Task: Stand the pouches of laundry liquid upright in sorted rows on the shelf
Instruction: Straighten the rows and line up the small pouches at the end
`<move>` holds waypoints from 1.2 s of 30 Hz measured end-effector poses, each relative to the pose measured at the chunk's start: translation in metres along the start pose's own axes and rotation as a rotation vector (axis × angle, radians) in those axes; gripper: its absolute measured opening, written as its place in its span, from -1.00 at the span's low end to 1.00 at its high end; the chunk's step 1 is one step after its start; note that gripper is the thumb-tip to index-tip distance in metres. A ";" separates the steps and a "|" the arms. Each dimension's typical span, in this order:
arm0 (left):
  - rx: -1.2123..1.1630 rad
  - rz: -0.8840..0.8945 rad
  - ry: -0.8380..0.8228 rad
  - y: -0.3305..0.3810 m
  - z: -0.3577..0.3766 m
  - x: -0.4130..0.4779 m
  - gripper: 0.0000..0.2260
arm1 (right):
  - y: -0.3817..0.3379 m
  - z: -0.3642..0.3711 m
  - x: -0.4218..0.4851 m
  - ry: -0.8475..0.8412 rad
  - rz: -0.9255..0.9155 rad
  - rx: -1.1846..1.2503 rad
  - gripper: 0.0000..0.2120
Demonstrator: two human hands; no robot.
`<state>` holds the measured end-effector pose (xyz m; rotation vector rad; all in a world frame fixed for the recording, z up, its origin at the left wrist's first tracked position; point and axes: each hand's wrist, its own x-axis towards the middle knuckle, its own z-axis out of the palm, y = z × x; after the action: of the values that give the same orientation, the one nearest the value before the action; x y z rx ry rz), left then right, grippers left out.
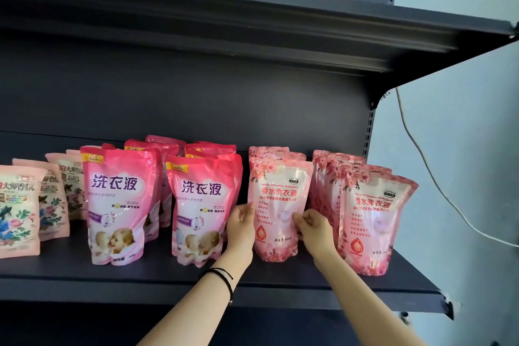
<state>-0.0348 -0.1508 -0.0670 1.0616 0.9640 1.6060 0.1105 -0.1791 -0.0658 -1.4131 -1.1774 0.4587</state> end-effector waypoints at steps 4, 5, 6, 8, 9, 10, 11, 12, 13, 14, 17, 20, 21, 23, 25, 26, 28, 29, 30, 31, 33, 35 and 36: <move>0.165 0.086 -0.083 0.001 -0.007 -0.006 -0.75 | 0.003 -0.010 0.000 -0.063 -0.023 -0.069 -0.82; 0.309 0.133 -0.113 0.000 -0.011 -0.010 -0.70 | 0.004 -0.014 -0.001 -0.094 -0.049 -0.144 -0.85; 0.472 0.176 -0.152 -0.001 -0.016 -0.013 -0.67 | 0.003 -0.019 -0.002 -0.137 -0.071 -0.242 -0.85; 0.762 0.215 -0.257 -0.004 -0.027 -0.021 -0.64 | 0.001 -0.029 -0.005 -0.232 -0.101 -0.429 -0.79; 0.899 0.239 -0.308 -0.005 -0.032 -0.025 -0.66 | -0.001 -0.035 -0.007 -0.266 -0.115 -0.497 -0.76; 1.047 0.290 -0.337 -0.004 -0.035 -0.029 -0.66 | -0.004 -0.040 -0.010 -0.288 -0.135 -0.549 -0.73; 1.200 0.372 -0.330 -0.001 -0.038 -0.032 -0.65 | -0.006 -0.045 -0.011 -0.306 -0.159 -0.591 -0.70; 1.320 0.471 -0.302 0.003 -0.039 -0.034 -0.64 | -0.009 -0.049 -0.014 -0.320 -0.180 -0.625 -0.68; 1.390 0.562 -0.284 0.008 -0.039 -0.035 -0.65 | -0.011 -0.053 -0.017 -0.332 -0.199 -0.650 -0.66; 1.424 0.627 -0.295 0.012 -0.037 -0.035 -0.66 | -0.013 -0.055 -0.019 -0.339 -0.216 -0.667 -0.65; 1.467 0.674 -0.422 0.019 -0.026 -0.040 -0.68 | -0.017 -0.064 -0.028 -0.343 -0.241 -0.698 -0.61; 1.411 0.639 -0.520 0.019 -0.008 -0.053 -0.65 | -0.013 -0.079 -0.031 -0.353 -0.210 -0.717 -0.63; 1.360 0.618 -0.550 0.018 0.000 -0.058 -0.65 | -0.010 -0.085 -0.031 -0.338 -0.196 -0.701 -0.64; 1.188 0.515 -0.601 0.012 0.017 -0.065 -0.67 | -0.005 -0.099 -0.032 -0.239 -0.161 -0.651 -0.63; 0.955 0.357 -0.622 0.005 0.038 -0.068 -0.68 | 0.001 -0.118 -0.032 -0.033 -0.184 -0.594 -0.58; 0.846 0.287 -0.622 0.000 0.049 -0.069 -0.66 | 0.002 -0.127 -0.032 0.086 -0.194 -0.540 -0.57; 0.658 0.177 -0.607 -0.009 0.069 -0.071 -0.59 | 0.003 -0.146 -0.030 0.299 -0.176 -0.388 -0.58; 0.567 0.130 -0.589 -0.013 0.077 -0.071 -0.56 | 0.003 -0.153 -0.026 0.375 -0.152 -0.308 -0.60; 0.481 0.091 -0.568 -0.017 0.083 -0.071 -0.53 | 0.005 -0.159 -0.021 0.428 -0.124 -0.236 -0.62; 0.407 0.061 -0.550 -0.019 0.087 -0.070 -0.51 | 0.008 -0.163 -0.014 0.453 -0.100 -0.179 -0.65; 0.286 0.019 -0.523 -0.024 0.095 -0.068 -0.52 | 0.015 -0.168 -0.001 0.412 -0.060 -0.102 -0.67; 0.186 -0.025 -0.504 -0.027 0.100 -0.066 -0.55 | 0.022 -0.169 0.008 0.318 -0.026 -0.011 -0.65; 0.149 -0.047 -0.498 -0.028 0.103 -0.066 -0.56 | 0.024 -0.169 0.012 0.288 -0.014 0.039 -0.65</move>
<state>0.0814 -0.1969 -0.0738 1.4427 0.7669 1.1593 0.2646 -0.2505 -0.0423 -1.3844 -0.9399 0.2564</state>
